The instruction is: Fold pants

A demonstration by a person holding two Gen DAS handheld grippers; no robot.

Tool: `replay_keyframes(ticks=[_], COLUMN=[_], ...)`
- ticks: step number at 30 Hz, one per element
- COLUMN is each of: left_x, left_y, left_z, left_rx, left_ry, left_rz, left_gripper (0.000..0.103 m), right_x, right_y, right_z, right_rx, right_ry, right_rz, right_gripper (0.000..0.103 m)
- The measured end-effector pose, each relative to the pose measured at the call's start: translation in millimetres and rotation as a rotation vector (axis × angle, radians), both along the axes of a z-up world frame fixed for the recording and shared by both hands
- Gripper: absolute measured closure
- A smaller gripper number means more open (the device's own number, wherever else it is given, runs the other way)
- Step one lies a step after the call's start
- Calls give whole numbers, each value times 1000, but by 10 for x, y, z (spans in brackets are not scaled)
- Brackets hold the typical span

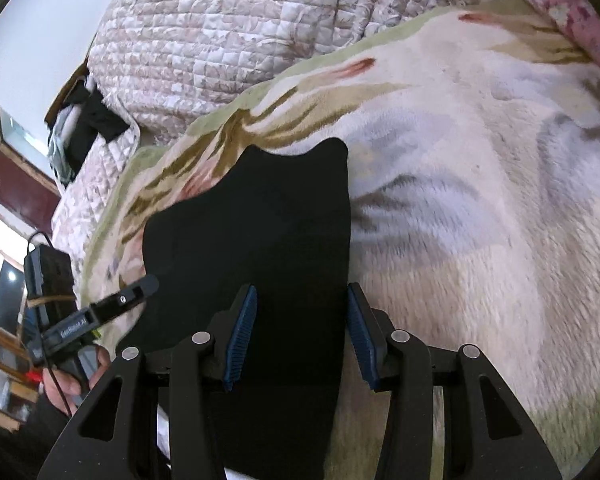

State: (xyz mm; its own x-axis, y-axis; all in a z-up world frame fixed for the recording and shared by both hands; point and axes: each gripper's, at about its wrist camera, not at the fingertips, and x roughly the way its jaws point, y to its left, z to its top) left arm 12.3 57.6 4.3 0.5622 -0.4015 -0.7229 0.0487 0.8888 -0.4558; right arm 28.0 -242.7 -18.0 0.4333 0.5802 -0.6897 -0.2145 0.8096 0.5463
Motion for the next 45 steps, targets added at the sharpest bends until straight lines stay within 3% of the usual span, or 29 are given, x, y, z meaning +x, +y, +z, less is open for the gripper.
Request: replay_keyframes(ticks=[4, 9, 14, 16, 20, 21, 25, 32, 41, 45], left_x=[85, -94, -167, -104, -91, -112, -162, -91, 508, 760], left_y=[4, -78, -58, -69, -118, -133, -163, -181, -21, 59], left_z=[-26, -15, -26, -22, 60, 102, 273, 600, 697, 621], left_rx=[-25, -15, -19, -15, 23, 39, 49, 63, 112, 157], left_ry=[-8, -11, -13, -10, -15, -26, -56, -126, -152, -160], left_rz=[6, -19, -5, -2, 16, 16, 0, -27, -21, -8], left_gripper=[44, 44, 51, 56, 69, 73, 80, 82, 82, 79], right_x=[-8, -175, -132, -70, -101, -122, -193, -37, 618, 865], right_y=[-4, 28, 96, 133, 127, 132, 196, 328, 563, 582], right_z=[2, 36, 18, 4, 88, 124, 314, 652, 716, 578], right_rx=[28, 55, 39, 24, 19, 20, 19, 17, -17, -91], right_ry=[15, 26, 25, 26, 12, 4, -40, -126, -145, -129], right_rz=[-4, 35, 42, 38, 25, 26, 35, 69, 100, 79], right_gripper=[57, 57, 59, 63, 86, 86, 87, 88, 87, 77])
